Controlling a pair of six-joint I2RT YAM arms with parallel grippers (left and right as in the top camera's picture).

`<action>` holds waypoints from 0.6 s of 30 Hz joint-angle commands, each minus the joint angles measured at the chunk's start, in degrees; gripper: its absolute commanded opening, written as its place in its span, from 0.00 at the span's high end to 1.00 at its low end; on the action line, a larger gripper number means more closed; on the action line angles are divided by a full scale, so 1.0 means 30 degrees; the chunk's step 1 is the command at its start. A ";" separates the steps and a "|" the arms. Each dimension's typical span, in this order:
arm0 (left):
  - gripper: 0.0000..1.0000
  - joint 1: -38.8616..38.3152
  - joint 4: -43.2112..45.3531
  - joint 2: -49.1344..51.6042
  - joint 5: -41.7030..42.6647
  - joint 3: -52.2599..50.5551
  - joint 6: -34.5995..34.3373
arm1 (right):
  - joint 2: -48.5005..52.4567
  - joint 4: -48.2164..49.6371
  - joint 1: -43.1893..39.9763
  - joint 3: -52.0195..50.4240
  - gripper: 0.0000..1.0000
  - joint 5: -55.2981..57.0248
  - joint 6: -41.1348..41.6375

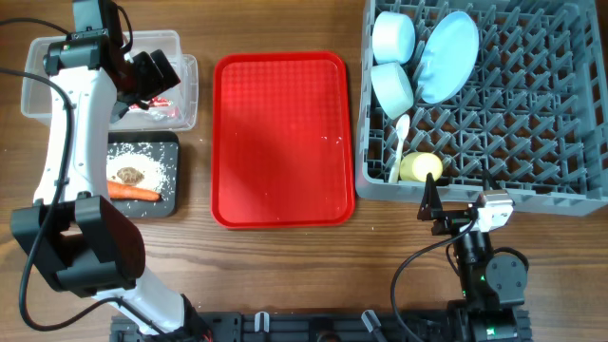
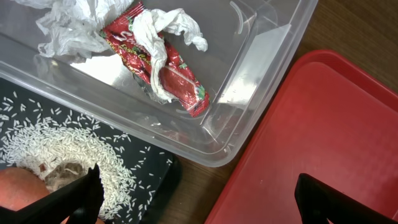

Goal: Sort waste into correct bins and load items into the dishwasher rack

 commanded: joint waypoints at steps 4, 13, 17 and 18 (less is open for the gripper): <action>0.00 0.0073 0.0000 -0.0452 -0.0248 0.0248 0.0160 | -0.0270 0.0029 -0.0073 -0.0051 0.00 0.0051 0.0015; 0.00 0.0080 -0.0845 -0.1464 -0.0911 0.0248 0.0160 | -0.0270 0.0029 -0.0073 -0.0051 0.00 0.0044 0.0022; 0.00 -0.0240 -0.1071 -0.4473 -0.0889 0.0066 0.0080 | -0.0270 0.0029 -0.0073 -0.0051 0.00 0.0044 0.0022; 0.00 -0.0321 0.1122 -0.6878 -0.0838 -0.1341 0.0095 | -0.0270 0.0029 -0.0073 -0.0051 0.00 0.0044 0.0015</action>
